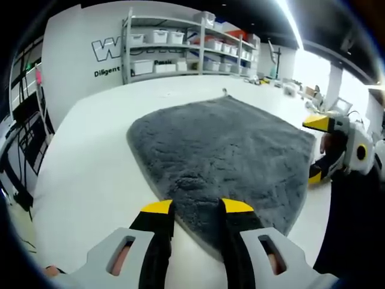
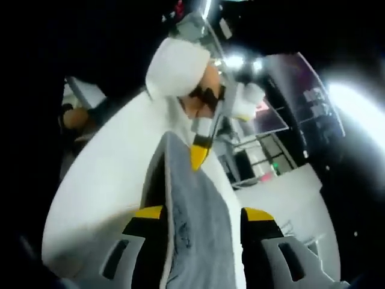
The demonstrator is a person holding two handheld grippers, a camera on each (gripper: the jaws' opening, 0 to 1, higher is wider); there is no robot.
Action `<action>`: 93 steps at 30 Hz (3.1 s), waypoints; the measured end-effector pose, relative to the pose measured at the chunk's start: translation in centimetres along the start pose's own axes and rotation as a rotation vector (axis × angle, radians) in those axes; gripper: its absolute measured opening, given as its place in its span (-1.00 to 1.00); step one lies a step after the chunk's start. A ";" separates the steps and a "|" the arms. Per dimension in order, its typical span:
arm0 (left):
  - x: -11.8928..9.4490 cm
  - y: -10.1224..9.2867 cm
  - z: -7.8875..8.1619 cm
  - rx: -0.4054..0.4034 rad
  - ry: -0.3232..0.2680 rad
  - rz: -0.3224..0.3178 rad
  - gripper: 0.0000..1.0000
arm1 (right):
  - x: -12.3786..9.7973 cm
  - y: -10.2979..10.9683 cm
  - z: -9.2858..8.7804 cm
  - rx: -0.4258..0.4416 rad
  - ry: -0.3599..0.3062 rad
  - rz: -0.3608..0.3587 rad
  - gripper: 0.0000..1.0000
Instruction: Open the folded towel by lifting each exposed corner and separating the folded layers until the towel lies flat within the target outline without major curled edges
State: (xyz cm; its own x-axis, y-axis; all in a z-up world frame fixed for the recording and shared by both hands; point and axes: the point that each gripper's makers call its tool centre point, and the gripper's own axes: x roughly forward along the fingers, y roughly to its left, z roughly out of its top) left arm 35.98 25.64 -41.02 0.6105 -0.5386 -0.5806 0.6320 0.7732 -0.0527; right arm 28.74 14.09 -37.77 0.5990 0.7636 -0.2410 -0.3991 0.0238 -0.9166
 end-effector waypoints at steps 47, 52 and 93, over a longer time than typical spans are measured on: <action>-1.4 -2.3 3.0 0.055 -0.157 -0.100 -0.40 | -0.1 0.9 -0.4 0.315 -0.010 0.028 -1.00; -1.7 -4.5 3.6 0.147 -0.185 -0.167 -0.28 | -0.2 0.3 -0.7 0.457 -0.029 0.028 -1.00; 1.9 -11.8 5.7 0.385 -0.133 -0.246 -0.44 | -3.1 -4.2 -2.8 1.499 -0.301 0.143 -1.00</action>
State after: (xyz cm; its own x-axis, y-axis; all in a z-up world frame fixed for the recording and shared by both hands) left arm 32.37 13.59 -36.89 0.4604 -0.7480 -0.4780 0.8812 0.4502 0.1443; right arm 30.52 9.81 -34.09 0.4117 0.9096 -0.0554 -0.8601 0.4079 0.3063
